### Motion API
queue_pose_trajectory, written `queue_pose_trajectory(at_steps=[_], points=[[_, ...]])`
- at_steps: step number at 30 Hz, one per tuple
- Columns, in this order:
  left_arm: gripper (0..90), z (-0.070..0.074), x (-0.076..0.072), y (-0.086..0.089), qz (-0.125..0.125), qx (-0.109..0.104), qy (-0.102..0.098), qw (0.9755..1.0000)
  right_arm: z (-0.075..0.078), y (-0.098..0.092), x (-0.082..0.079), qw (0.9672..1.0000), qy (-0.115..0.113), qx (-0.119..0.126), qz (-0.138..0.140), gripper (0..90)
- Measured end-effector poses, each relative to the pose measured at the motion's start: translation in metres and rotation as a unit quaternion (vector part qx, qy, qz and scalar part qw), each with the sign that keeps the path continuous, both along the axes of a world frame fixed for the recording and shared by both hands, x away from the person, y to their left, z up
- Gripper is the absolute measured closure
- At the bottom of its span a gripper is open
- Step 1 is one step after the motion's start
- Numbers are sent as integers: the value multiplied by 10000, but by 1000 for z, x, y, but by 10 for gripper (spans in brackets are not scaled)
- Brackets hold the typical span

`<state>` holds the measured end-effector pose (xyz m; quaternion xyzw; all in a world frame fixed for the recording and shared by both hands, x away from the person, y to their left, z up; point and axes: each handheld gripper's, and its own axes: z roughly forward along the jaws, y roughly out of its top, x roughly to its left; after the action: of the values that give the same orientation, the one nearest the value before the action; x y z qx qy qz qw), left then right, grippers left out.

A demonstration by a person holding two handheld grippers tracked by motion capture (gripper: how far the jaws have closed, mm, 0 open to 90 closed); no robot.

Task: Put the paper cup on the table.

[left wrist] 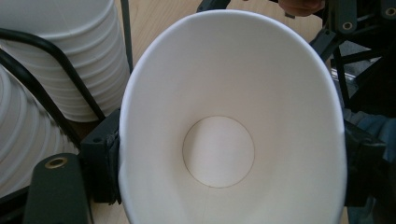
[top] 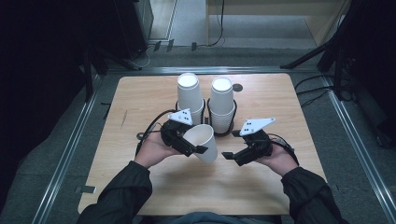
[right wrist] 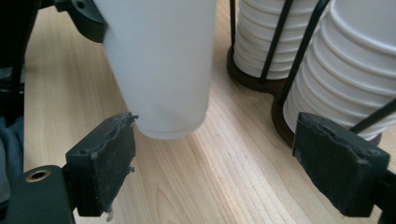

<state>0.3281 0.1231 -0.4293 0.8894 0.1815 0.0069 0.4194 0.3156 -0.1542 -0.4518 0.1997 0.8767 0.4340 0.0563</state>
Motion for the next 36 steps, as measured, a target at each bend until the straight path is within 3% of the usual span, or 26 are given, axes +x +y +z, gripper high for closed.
queue_pose_trajectory(at_steps=[6,10,18,24,34,36], points=[[178,-2,-1,9,62,86,42,9999,-1,-2,3,9999,46,-33,-138,139],[178,-3,-1,18,94,140,55,9998,-2,-4,7,9991,-179,-273,-262,164],[174,-4,-1,30,236,230,59,9994,-3,-13,20,9977,-23,-190,-651,176],[174,1,-1,49,453,122,22,9989,-5,-14,25,9964,47,-249,-813,179],[171,1,2,67,616,106,110,9980,-6,-18,28,9953,-13,-210,-948,181],[170,0,4,71,582,122,147,9981,-5,-19,26,9947,-189,-226,-986,201]])
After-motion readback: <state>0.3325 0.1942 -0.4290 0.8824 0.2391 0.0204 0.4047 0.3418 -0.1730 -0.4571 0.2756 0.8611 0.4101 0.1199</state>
